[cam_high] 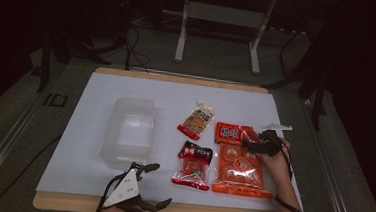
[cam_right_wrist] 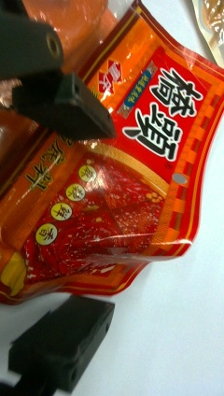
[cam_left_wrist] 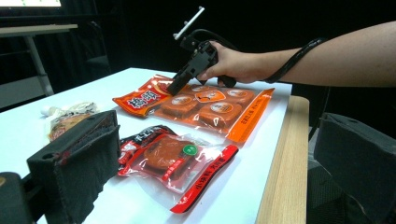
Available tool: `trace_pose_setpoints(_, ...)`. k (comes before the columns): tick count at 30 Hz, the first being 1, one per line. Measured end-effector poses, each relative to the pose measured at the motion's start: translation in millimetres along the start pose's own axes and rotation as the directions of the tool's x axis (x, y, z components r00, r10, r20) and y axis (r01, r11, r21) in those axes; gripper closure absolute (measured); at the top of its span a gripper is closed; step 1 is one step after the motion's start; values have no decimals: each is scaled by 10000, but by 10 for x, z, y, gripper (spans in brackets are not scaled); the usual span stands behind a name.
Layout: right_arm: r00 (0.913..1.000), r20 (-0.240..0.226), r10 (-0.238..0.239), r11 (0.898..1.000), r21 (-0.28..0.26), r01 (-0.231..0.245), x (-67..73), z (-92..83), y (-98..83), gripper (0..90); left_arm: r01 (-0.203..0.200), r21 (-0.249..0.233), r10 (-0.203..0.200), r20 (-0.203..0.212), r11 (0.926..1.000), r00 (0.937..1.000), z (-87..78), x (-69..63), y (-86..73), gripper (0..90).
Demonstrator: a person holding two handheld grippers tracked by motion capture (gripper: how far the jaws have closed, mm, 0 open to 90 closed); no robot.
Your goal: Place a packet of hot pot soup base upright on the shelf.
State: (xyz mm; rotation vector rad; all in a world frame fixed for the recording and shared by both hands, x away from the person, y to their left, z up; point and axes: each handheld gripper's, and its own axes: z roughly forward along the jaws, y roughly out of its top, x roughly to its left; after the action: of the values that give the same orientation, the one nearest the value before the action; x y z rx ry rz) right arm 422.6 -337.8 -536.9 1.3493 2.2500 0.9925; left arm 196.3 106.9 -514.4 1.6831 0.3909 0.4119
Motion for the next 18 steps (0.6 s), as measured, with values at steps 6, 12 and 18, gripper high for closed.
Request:
trace_pose_setpoints(6,9999,-89,-94,9998,146,95,93,-44,8,417,-2,25,2,28,10000,10000,8,-9,1,11)
trace_pose_setpoints(12,9994,-260,-221,9996,178,225,129,-66,8,718,-11,72,11,30,10000,10000,13,-15,-3,11)
trace_pose_setpoints(18,9982,-402,-442,9975,539,463,209,-67,55,873,3,83,-3,3,10000,10000,18,-13,-5,11)
